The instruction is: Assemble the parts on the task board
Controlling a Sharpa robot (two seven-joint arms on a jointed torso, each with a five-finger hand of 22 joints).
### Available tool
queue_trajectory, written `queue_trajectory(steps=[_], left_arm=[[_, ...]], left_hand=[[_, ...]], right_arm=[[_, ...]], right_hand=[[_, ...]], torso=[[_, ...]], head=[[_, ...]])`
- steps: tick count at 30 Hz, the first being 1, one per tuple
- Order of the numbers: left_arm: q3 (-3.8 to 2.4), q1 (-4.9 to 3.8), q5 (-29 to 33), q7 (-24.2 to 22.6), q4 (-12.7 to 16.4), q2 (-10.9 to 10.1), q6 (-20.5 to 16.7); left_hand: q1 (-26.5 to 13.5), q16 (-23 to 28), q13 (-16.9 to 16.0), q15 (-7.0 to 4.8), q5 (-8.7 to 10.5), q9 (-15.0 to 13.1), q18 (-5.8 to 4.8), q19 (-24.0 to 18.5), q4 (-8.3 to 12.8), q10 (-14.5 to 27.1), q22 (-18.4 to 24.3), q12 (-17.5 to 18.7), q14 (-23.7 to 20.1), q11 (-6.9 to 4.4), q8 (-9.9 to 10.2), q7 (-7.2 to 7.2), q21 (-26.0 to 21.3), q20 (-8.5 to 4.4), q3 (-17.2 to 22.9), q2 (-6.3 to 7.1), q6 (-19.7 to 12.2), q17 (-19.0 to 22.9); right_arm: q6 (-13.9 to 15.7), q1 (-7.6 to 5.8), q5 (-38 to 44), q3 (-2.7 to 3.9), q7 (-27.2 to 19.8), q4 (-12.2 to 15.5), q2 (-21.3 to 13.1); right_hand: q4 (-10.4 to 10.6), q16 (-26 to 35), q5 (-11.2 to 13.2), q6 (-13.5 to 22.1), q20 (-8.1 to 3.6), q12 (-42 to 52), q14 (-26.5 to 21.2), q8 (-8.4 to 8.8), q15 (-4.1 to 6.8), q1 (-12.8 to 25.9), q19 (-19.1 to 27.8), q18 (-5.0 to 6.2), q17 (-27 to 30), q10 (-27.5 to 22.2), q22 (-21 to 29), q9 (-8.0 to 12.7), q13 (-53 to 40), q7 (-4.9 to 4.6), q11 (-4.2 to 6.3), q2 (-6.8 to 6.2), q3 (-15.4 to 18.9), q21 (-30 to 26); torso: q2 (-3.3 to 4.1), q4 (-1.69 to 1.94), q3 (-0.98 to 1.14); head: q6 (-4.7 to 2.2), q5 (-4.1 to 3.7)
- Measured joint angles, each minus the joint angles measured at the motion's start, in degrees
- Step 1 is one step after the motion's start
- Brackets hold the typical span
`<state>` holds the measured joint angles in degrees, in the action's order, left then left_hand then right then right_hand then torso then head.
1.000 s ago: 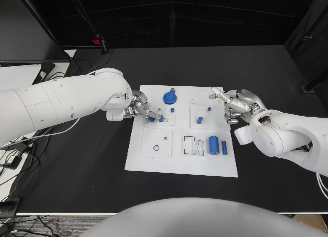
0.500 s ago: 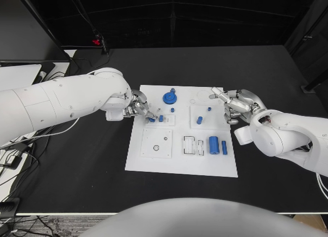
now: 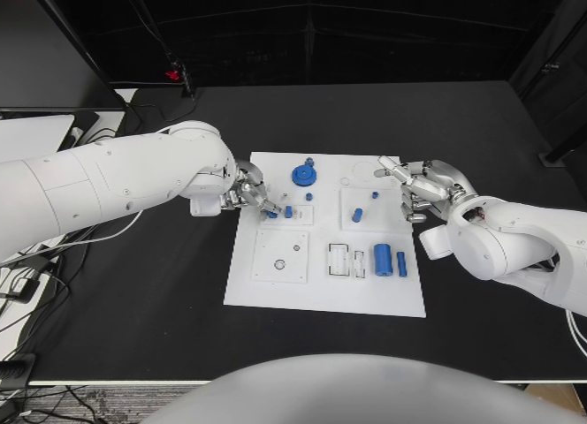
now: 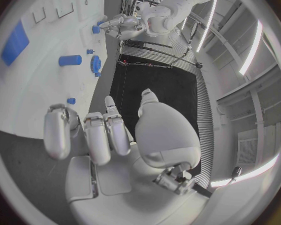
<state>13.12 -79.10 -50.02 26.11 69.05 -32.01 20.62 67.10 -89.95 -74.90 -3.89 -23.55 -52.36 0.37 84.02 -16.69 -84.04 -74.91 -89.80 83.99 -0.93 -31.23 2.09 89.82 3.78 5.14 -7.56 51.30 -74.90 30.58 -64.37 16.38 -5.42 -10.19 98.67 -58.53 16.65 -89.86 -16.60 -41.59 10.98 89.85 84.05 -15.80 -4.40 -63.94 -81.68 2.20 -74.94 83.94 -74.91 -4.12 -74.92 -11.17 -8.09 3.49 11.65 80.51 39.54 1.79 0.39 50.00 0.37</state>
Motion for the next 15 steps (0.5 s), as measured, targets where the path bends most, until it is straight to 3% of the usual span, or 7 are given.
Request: queue_trajectory(steps=[4, 15], left_arm=[[0.0, -0.01, 0.02, -0.19, 0.0, 0.03, -0.05], [0.08, 0.1, 0.03, -1.65, 0.22, -0.22, -1.42]], left_hand=[[1.53, 0.0, 0.0, 0.0, -0.1, -0.01, 0.0, 0.0, -0.02, 0.0, 0.0, 0.0, 0.0, 0.0, 0.0, 0.12, 0.0, 0.0, 0.65, 0.21, -0.1, 0.0], [7.41, 0.0, -0.2, 0.03, -2.61, -0.23, 0.0, 0.0, -0.53, 0.02, 0.0, -0.18, -0.02, 0.01, -0.01, 0.17, 0.0, 0.0, 2.68, 2.13, -0.02, 0.0]], right_arm=[[0.0, 0.0, 0.0, 0.0, 0.01, 0.0, 0.0], [0.0, 0.0, 0.0, 0.0, 0.05, -0.07, 0.02]], right_hand=[[0.0, 0.0, 0.0, 0.0, 0.0, 0.0, 0.0, 0.0, 0.0, 0.0, 0.0, 0.0, 0.0, 0.0, 0.0, 0.0, 0.0, 0.0, 0.0, 0.0, 0.0, 0.0], [0.0, 0.0, 0.0, 0.0, 0.0, 0.0, 0.0, 0.01, 0.0, 0.0, 0.0, 0.0, 0.0, 0.0, 0.0, 0.0, 0.0, 0.0, 0.0, 0.0, 0.0, 0.0]], torso=[[0.0, 0.0, 0.0], [0.0, 0.0, 0.0]], head=[[0.0, 0.02], [0.0, -0.03]])
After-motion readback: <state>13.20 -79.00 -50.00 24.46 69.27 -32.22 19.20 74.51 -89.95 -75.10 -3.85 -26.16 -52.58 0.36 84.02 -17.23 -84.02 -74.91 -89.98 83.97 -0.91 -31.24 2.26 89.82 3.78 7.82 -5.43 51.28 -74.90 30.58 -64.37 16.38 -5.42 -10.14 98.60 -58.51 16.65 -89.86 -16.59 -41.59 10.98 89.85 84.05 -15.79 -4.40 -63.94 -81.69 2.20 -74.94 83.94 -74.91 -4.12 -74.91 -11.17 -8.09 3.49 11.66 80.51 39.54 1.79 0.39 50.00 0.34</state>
